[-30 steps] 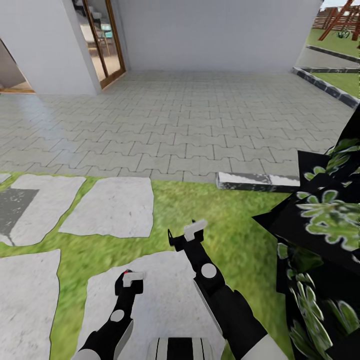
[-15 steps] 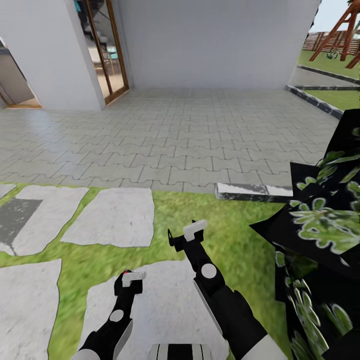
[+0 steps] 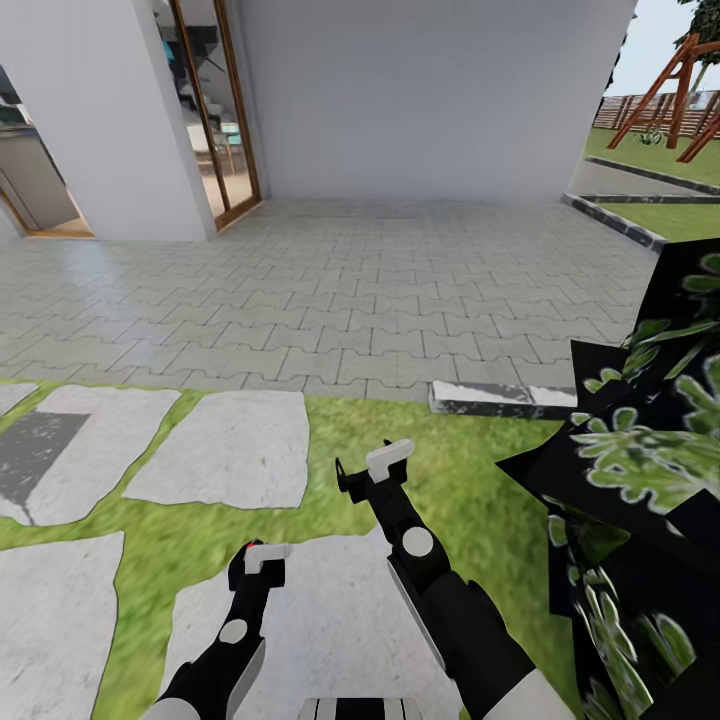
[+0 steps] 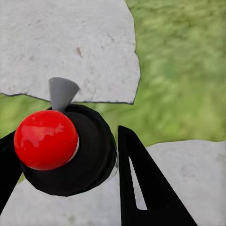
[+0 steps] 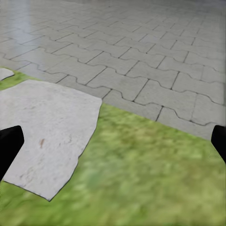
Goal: Pick up the pesticide atomizer in the garden and spray insectifuge to fully cover both potted plants in the garden.
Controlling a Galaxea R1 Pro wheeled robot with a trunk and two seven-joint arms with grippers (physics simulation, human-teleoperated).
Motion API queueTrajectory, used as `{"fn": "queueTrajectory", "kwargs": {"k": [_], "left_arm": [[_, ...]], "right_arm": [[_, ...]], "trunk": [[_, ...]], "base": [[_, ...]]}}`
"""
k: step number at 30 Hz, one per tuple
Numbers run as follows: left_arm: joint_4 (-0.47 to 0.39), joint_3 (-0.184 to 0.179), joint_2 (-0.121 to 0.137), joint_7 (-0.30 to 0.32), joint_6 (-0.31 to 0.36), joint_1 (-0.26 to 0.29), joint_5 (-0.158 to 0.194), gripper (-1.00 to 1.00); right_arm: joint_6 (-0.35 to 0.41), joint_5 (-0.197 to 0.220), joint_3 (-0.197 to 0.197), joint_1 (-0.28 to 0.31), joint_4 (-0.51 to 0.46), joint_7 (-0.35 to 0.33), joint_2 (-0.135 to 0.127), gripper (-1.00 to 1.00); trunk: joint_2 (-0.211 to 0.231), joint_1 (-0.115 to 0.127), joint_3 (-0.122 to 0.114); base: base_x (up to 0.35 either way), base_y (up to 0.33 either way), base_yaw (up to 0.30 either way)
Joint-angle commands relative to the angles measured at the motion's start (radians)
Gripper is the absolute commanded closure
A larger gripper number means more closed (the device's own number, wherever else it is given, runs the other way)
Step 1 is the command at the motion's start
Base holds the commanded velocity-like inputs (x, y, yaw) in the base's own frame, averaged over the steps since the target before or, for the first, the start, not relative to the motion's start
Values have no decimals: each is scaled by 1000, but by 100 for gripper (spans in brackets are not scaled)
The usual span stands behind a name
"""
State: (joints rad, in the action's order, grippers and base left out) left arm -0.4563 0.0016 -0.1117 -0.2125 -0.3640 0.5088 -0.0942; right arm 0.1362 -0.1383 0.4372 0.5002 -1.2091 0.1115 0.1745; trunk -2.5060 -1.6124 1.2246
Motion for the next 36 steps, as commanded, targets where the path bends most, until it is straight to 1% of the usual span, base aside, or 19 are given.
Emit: {"fn": "queueTrajectory", "kwargs": {"k": [1, 5, 15, 26, 29, 31, 34, 36], "left_arm": [[1, 0, 0, -8, -2, 1, -10, 100], [1, 0, 0, -8, -3, 1, -10, 100], [1, 2, 1, -7, -3, 1, -10, 100], [-13, 4, 12, -7, -3, 0, -10, 100], [-20, 4, 21, -7, -2, 0, -11, 100], [-36, 4, 38, -7, -1, -1, -9, 100], [-52, 4, 55, -8, 0, -6, -9, 100], [-56, 4, 61, -8, 0, -12, -10, 100]], "right_arm": [[8, -10, 2, 0, -1, 5, 0, -100], [8, -10, 2, 1, -1, 5, 0, -100], [8, -10, 2, 0, -1, 5, 0, -100], [8, -10, 1, 0, 0, 5, 0, -100], [8, -10, 1, 0, 0, 5, 0, -100], [8, -10, 1, 1, 1, 5, 0, -100], [8, -10, 1, 1, 3, 5, 0, -100], [8, -10, 1, 0, 5, 5, 0, -100]], "trunk": [[0, 0, 1], [0, 0, 1], [0, 0, 1], [0, 0, 1], [0, 0, 1], [0, 0, 1], [0, 0, 1], [0, 0, 1]], "base": [[0, 0, 0], [-118, 109, 0], [-223, 212, 0], [-209, 251, 0], [-189, 270, 0], [-188, 270, 0], [-188, 271, 0], [-188, 271, 0]]}}
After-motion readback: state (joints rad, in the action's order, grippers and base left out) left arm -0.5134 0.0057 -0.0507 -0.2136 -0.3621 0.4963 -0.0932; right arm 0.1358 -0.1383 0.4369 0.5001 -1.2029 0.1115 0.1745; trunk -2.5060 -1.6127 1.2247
